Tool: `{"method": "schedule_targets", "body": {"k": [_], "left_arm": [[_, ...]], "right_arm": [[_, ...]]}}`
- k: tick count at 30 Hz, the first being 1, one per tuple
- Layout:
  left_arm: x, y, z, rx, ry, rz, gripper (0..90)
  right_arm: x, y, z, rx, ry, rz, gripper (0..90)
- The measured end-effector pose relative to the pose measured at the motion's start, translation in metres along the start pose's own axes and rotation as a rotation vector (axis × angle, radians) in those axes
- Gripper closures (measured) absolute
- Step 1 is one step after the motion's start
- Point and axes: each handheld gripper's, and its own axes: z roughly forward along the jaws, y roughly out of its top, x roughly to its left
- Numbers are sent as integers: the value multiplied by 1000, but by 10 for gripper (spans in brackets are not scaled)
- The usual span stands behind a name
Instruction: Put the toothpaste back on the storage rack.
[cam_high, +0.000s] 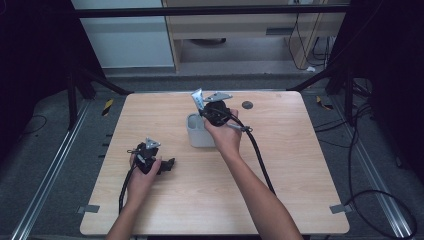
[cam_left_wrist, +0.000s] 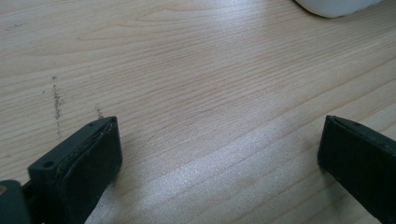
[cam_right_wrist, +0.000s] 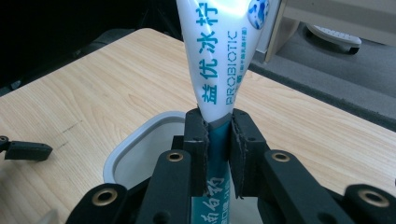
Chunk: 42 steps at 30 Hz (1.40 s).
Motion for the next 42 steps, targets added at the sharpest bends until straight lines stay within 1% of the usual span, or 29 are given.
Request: {"method": "schedule_targets", "body": {"k": [12, 28, 34, 42], "left_arm": [[0, 0, 0, 0, 0, 0, 0], [0, 0, 0, 0, 0, 0, 0], [0, 0, 0, 0, 0, 0, 0], [0, 0, 0, 0, 0, 0, 0]], "right_arm": [[0, -6, 3, 27, 1, 3, 787], [1, -10, 8, 68, 2, 4, 786], [2, -11, 9, 66, 6, 6, 786], [1, -11, 9, 78, 4, 6, 786]]}}
